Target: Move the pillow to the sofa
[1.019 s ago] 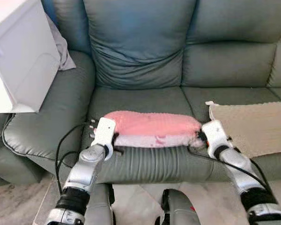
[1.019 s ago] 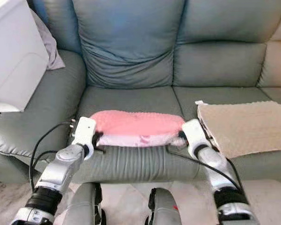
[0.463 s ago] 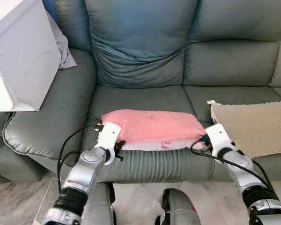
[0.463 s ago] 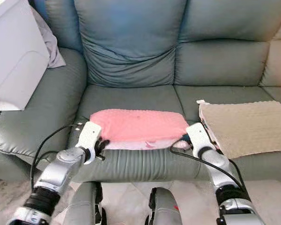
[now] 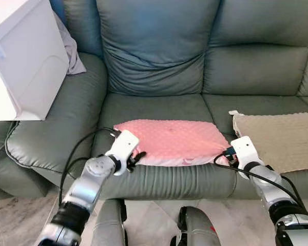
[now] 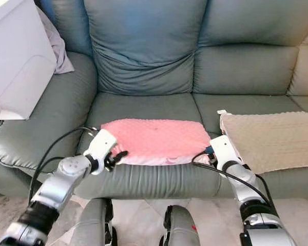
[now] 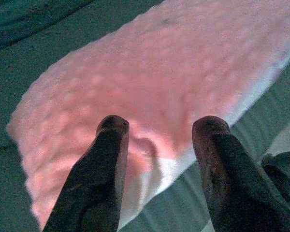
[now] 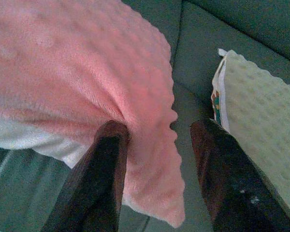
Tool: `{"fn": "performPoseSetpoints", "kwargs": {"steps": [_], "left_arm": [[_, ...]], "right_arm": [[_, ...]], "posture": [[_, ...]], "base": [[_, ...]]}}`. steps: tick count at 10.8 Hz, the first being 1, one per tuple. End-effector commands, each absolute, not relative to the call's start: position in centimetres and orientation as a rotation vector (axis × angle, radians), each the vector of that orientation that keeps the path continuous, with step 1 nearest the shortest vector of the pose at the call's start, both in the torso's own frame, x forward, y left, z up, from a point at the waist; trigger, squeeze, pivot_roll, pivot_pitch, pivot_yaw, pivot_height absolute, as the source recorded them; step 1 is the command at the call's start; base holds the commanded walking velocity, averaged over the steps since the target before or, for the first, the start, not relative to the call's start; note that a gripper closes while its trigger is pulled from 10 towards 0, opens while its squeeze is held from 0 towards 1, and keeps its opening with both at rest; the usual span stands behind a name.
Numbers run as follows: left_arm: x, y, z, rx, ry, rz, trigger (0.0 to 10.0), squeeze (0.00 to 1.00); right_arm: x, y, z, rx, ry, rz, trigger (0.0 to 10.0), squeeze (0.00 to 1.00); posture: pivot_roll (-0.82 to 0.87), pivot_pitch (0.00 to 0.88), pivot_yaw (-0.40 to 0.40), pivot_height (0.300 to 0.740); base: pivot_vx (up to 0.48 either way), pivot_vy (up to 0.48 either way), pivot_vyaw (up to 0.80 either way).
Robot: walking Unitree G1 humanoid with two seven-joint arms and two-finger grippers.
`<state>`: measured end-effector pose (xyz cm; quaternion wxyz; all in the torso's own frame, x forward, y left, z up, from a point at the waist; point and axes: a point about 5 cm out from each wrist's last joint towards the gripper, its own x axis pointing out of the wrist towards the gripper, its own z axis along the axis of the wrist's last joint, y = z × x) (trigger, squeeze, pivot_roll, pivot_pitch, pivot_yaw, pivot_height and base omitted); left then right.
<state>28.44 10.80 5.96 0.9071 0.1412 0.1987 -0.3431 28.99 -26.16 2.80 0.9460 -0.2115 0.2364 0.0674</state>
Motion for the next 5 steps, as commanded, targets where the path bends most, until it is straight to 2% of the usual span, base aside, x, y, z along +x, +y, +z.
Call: {"fn": "performPoseSetpoints", "kwargs": {"steps": [1,5], "left_arm": [[28.3,10.7,6.5,0.289,0.376,-0.753,10.0,1.0],[29.8,14.2,7.9,0.116,0.314,-0.633,10.0,1.0]], "right_arm": [[28.9,-26.9,2.9,-0.428,0.5,0.113,10.0,1.0],[29.5,-27.0,3.4,-0.451,0.468,0.081,10.0,1.0]], "posture": [[0.0,0.041,-0.024,0.63],[0.01,0.025,-0.028,0.63]], "base": [[0.0,0.0,0.0],[0.0,0.0,0.0]]}}
